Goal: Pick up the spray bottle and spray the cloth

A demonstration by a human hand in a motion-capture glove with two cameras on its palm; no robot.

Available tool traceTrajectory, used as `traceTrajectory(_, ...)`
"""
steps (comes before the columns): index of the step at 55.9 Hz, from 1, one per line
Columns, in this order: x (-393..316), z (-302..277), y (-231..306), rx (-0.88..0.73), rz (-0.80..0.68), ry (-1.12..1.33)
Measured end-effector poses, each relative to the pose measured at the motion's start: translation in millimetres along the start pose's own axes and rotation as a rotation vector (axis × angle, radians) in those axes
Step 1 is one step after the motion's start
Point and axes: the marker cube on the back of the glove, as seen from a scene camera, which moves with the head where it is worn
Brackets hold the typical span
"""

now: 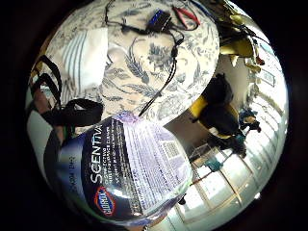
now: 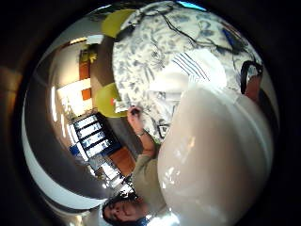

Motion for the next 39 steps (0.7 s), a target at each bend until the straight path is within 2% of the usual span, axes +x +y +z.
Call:
traceTrajectory(12, 1.8, 53.2, -27.1, -0.132, 0.097, 0.198)
traceTrajectory(23, 0.2, 63.0, -31.9, -0.199, 0.111, 0.202)
traceTrajectory(29, -11.7, 39.5, -26.7, -0.146, 0.087, 0.172)
traceTrajectory(39, -54.4, -31.9, -12.9, 0.083, -0.063, 0.002)
